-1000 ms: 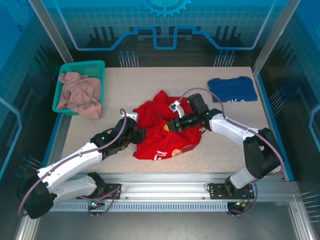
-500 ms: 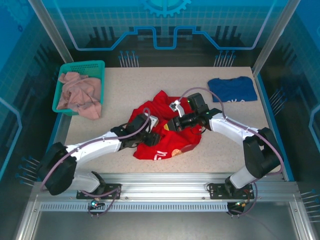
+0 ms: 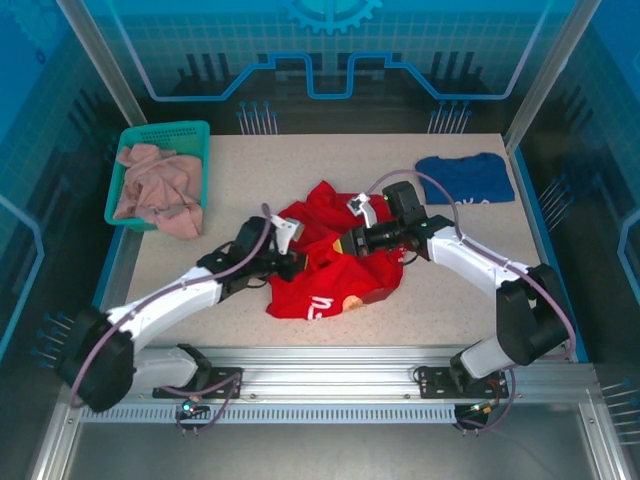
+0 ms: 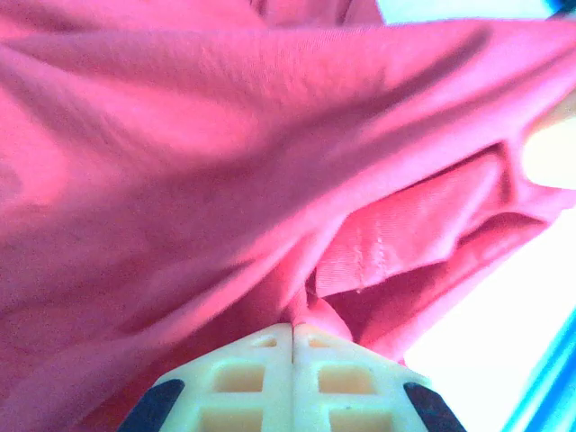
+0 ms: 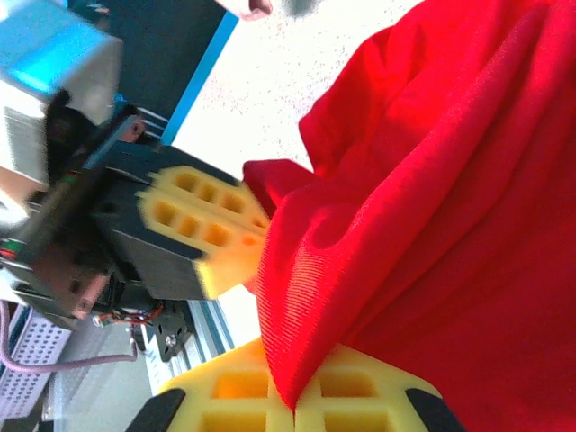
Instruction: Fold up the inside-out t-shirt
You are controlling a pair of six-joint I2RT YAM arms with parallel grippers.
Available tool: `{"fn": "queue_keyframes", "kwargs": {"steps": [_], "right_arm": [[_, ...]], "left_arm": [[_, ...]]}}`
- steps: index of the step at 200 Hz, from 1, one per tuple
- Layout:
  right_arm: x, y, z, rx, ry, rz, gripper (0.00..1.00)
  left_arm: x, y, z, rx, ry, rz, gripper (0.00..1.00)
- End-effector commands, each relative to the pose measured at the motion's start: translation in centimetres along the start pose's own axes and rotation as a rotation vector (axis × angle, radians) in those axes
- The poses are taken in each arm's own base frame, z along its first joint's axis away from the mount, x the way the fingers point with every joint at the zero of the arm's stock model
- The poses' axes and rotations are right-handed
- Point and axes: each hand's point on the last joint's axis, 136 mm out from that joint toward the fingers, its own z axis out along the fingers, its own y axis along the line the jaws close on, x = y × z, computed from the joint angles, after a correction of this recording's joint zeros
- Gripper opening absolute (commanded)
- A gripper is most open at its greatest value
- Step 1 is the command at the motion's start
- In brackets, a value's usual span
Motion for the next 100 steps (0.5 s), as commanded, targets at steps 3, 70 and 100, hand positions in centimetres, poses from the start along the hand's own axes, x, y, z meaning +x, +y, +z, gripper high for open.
{"fn": "queue_keyframes", "kwargs": {"steps": [3, 70, 100], "right_arm": [[-0.5, -1.0, -1.3, 0.083, -0.029, 0.066, 0.0], [0.2, -5.7, -2.2, 0.485, 0.03, 0.037, 0.25], [-0.1, -3.7, -3.4, 0.555, 0.007, -0.178, 0.36]], "left_arm": [[-1.4, -1.6, -2.7, 0.132, -0.096, -0.087, 0.0], [-2.0, -3.7, -4.9, 0.279, -0.143, -0.109, 0.0], [-2.1, -3.7, -4.6, 0.283, -0.136, -0.11, 0.0]]}}
